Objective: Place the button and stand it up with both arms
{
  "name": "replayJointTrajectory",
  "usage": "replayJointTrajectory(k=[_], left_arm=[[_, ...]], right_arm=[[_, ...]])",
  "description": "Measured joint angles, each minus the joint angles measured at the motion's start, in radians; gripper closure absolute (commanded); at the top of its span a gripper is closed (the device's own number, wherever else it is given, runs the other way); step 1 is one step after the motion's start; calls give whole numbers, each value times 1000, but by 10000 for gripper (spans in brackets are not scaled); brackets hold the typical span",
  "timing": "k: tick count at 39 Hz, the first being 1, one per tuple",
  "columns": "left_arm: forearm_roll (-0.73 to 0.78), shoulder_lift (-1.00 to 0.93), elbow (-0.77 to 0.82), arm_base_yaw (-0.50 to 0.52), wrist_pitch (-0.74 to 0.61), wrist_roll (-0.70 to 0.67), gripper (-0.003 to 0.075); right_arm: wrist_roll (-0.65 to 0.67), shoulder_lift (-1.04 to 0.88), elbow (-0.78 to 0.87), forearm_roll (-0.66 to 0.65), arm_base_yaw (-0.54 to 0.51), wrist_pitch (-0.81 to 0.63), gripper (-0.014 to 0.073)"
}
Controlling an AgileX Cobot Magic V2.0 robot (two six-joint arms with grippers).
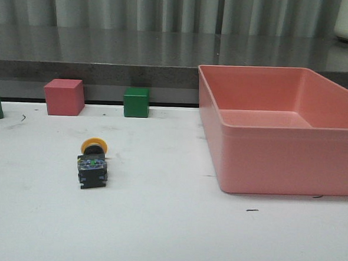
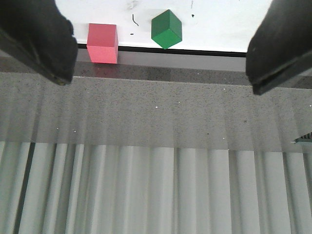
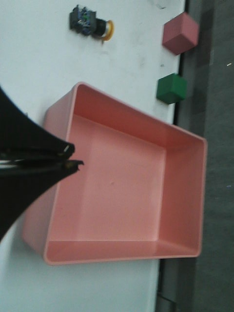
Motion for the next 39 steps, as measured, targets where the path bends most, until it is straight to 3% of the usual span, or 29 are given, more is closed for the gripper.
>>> replayJointTrajectory(k=[6, 10, 39], left_arm=[[0, 0, 0, 0, 0, 0, 48], [0, 0, 0, 0, 0, 0, 48], [14, 70, -12, -7, -2, 0, 48]], right_arm=[[0, -182, 158, -4, 0, -190, 663], [0, -262, 221, -4, 0, -241, 663], [0, -305, 249, -6, 0, -268, 663]])
